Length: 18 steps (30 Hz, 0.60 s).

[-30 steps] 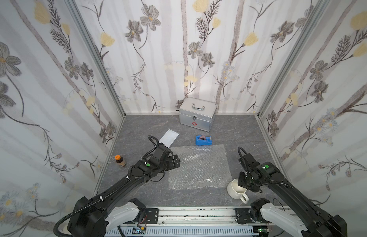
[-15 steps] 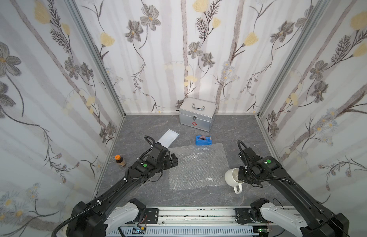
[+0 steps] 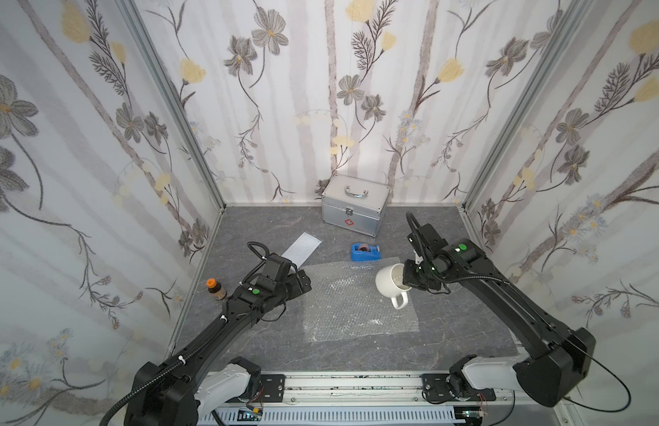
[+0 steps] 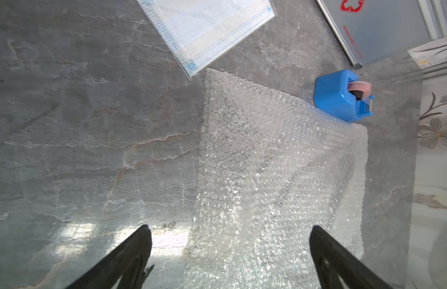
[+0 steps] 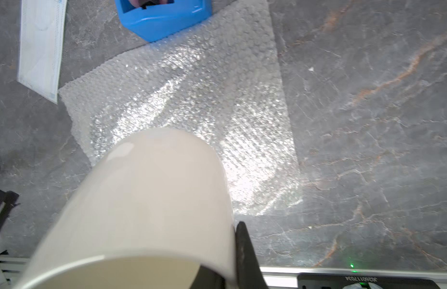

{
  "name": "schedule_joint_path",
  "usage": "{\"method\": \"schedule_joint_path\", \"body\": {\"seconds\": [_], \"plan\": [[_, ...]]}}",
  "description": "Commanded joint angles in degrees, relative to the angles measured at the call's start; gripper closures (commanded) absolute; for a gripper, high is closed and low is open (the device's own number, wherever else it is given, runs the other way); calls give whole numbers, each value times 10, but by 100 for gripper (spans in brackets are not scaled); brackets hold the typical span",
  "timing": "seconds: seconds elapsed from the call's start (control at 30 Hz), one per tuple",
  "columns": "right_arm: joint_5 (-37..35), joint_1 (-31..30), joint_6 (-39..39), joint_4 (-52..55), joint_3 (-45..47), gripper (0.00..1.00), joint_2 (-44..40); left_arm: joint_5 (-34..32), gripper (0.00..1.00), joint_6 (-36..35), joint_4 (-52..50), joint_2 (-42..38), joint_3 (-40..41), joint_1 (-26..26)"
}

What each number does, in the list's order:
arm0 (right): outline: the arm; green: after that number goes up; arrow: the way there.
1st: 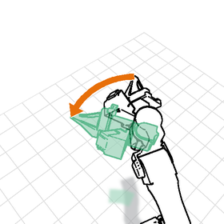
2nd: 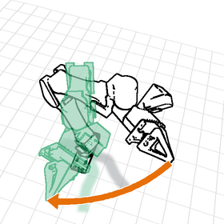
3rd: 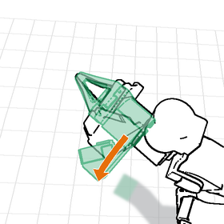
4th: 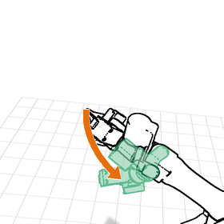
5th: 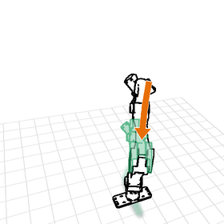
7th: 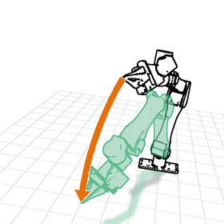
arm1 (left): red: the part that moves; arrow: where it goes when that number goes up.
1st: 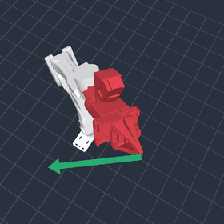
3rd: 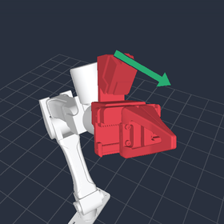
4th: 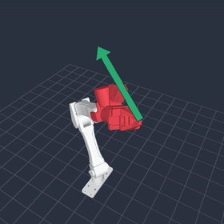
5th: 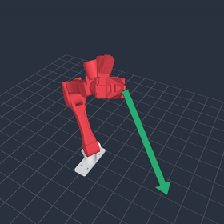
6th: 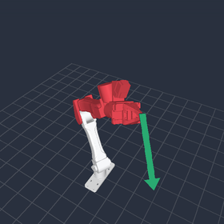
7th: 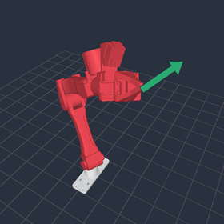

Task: Wrap mugs in bubble wrap
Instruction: Pick up the mug from the center of the board, then place the mug on the bubble wrap.

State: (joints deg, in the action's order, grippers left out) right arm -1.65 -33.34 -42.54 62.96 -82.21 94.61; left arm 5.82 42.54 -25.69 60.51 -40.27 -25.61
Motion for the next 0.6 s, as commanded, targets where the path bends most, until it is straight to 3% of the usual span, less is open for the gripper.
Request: {"method": "schedule_joint_path", "body": {"seconds": [0.0, 0.2, 0.57], "plan": [[-45, -31, -47, 3, -94, 100, 94, 18, 0, 26, -12, -12, 15, 2], [-82, -78, -63, 82, -243, 100, 249, 37, 0, 54, -30, -52, 48, 1], [-72, -106, -84, 80, -240, 100, 306, 42, 0, 61, -33, -51, 61, 1]]}}
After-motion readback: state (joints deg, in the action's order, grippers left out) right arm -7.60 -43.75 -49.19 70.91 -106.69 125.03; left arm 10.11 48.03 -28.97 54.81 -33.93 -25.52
